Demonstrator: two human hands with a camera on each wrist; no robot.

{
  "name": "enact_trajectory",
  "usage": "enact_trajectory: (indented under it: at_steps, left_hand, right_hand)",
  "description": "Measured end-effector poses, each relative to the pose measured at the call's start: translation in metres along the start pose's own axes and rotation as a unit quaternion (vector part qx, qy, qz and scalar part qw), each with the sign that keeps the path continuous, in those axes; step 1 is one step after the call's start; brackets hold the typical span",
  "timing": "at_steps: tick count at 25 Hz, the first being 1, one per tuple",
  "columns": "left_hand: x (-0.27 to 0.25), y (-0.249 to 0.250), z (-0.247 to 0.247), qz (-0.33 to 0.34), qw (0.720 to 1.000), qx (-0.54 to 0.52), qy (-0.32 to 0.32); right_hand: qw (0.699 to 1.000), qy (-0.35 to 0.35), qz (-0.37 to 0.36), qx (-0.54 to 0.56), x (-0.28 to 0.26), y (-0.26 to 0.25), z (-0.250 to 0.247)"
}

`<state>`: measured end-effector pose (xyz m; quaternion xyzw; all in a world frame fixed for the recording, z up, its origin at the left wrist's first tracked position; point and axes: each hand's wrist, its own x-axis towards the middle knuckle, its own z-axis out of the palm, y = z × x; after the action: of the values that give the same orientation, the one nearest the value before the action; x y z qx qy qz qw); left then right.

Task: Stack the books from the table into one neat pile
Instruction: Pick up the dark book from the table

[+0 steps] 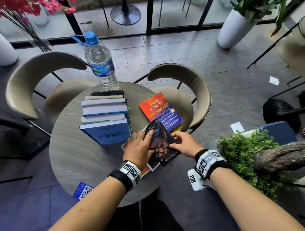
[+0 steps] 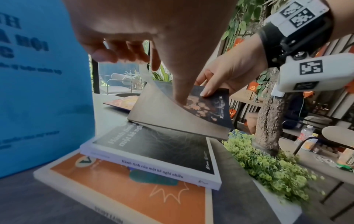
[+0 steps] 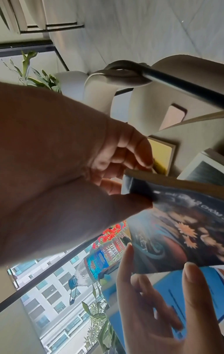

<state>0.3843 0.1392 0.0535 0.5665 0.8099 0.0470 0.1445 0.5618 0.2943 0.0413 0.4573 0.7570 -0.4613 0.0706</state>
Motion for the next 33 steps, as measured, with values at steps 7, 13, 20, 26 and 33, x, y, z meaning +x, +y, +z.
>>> enact_trajectory:
  at_steps: [7, 13, 20, 26, 33]
  left_hand:
    - [0.001, 0.0, -0.004, 0.106, 0.993, -0.056, 0.005]
    - [0.033, 0.004, -0.003, 0.084, 0.979, -0.119, -0.143]
    - [-0.008, -0.041, 0.01, -0.023, 0.888, -0.453, -0.073]
    - [-0.048, -0.067, 0.009, -0.114, 0.816, -0.566, 0.022]
    - [-0.08, -0.127, 0.007, -0.193, 0.838, -0.505, 0.081]
  right_hand:
    - [0.998, -0.05, -0.04, -0.019, -0.002, -0.013, -0.022]
    - [0.987, -0.079, -0.128, -0.057, -0.008, -0.044, -0.02]
    - [0.983, -0.077, -0.087, 0.141, -0.023, -0.042, -0.016]
    - [0.95, -0.1, -0.115, 0.272, -0.026, -0.071, 0.056]
    - [0.984, -0.052, -0.102, 0.138, -0.002, -0.11, 0.129]
